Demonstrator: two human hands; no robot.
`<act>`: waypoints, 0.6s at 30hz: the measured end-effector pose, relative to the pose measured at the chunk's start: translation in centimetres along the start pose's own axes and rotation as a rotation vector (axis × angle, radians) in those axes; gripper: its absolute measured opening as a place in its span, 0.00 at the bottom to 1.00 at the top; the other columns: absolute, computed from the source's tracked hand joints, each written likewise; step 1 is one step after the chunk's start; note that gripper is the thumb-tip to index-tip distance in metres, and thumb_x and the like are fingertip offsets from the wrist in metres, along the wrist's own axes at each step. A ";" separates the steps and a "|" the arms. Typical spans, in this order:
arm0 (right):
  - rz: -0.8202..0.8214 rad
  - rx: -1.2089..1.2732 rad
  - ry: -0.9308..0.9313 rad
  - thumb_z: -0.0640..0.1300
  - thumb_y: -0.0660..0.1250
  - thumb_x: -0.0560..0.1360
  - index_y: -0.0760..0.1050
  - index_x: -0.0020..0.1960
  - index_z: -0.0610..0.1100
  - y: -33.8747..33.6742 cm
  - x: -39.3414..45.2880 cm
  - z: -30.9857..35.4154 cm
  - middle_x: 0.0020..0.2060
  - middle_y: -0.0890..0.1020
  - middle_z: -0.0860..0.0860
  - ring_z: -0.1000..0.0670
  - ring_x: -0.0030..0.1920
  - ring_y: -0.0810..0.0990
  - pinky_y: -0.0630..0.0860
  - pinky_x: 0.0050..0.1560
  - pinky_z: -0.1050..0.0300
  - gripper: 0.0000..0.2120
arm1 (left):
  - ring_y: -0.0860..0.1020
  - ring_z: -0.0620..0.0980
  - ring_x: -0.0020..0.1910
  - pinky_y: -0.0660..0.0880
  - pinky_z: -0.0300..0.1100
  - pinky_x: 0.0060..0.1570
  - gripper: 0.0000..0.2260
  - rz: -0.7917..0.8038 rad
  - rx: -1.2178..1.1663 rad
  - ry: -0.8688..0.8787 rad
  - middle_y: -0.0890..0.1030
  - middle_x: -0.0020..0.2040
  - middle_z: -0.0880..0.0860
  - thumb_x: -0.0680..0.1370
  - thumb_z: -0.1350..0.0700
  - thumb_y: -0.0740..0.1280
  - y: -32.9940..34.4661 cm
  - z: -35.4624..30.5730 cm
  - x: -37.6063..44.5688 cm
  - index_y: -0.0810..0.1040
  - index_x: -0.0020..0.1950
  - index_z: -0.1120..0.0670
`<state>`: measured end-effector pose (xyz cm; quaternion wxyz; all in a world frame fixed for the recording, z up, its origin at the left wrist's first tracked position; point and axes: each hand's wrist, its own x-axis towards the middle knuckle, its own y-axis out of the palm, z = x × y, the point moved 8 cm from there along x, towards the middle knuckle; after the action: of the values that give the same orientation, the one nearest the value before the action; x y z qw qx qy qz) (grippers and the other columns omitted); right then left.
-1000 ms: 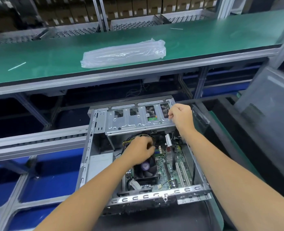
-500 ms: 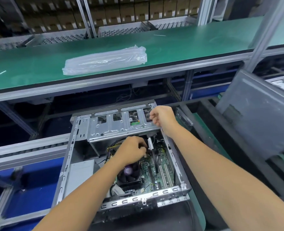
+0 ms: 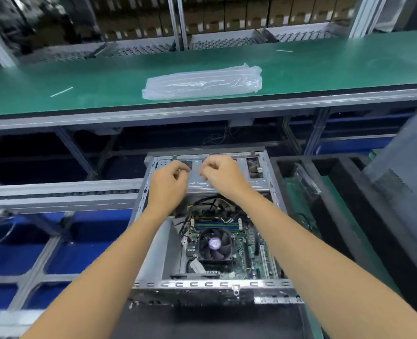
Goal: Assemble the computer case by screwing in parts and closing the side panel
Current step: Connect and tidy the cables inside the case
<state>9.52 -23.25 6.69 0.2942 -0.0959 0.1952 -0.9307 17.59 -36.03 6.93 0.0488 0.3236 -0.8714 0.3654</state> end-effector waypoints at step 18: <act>0.252 -0.335 -0.111 0.37 0.65 0.74 0.83 0.43 0.40 21.0 -0.9 5.7 0.41 0.84 0.47 0.45 0.46 0.80 0.77 0.53 0.46 0.08 | 0.74 0.59 0.38 0.70 0.45 0.36 0.07 0.436 0.124 -0.622 0.76 0.39 0.61 0.76 0.61 0.61 -4.3 23.1 -6.6 0.74 0.38 0.59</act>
<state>22.64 -40.27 2.98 0.3983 -0.1693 0.3413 -0.8344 28.86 -50.16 -9.41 -0.3164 0.2282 -0.8692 0.3038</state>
